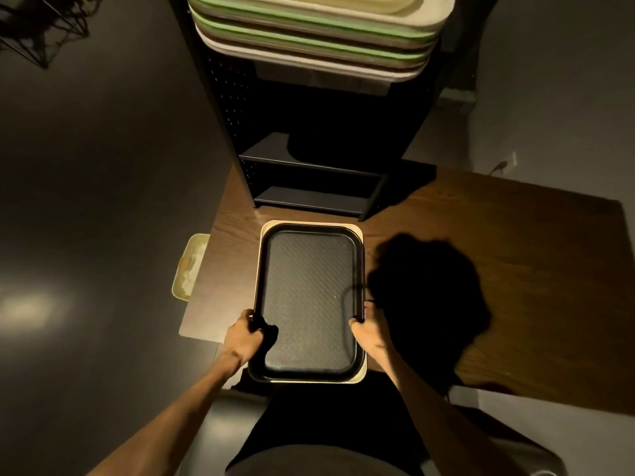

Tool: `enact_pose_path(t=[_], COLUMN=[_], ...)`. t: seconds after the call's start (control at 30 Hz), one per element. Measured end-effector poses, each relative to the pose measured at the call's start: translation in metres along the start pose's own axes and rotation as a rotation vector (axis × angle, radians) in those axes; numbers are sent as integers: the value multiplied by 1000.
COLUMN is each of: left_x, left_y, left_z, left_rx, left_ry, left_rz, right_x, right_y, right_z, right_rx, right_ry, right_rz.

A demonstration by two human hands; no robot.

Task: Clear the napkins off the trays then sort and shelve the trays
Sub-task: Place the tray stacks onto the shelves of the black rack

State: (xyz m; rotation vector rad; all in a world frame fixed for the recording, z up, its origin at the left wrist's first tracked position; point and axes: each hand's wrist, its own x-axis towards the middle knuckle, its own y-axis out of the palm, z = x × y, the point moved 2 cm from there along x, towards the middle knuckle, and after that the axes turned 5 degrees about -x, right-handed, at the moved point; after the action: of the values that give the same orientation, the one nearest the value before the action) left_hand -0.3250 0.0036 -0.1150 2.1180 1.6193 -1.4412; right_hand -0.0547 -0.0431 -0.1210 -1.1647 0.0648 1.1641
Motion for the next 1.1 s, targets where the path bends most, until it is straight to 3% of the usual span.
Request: enact_pose_path(t=[0.37,0.5,0.67,0.8,0.9,1.03,1.1], left_x=[4,7,5,-13,-25,-45,-58], left_y=[-2,-5,-6,-6,-11,-34,-46], left_z=[-4,-1,-3,-20,-26,-34,-39], left_rx=[-245,-295,-325,-368,-417,-498,-540], left_ry=[-161,-201,-208,-202,-206,-185,-144], left_rz=[-16,-11,0,35,15,-8,-16], right_x=[10,3,-8,-18,-31,-45,-57], right_y=[-1,8,1,6,-2,-13,-21], right_z=[1,-9,-5,8,25,25,26], right_rx=[213,355,475,370,313,388,459], right_ry=[243,270,242,172,124,84,45], right_rz=[173,138,126,165,78,34,92])
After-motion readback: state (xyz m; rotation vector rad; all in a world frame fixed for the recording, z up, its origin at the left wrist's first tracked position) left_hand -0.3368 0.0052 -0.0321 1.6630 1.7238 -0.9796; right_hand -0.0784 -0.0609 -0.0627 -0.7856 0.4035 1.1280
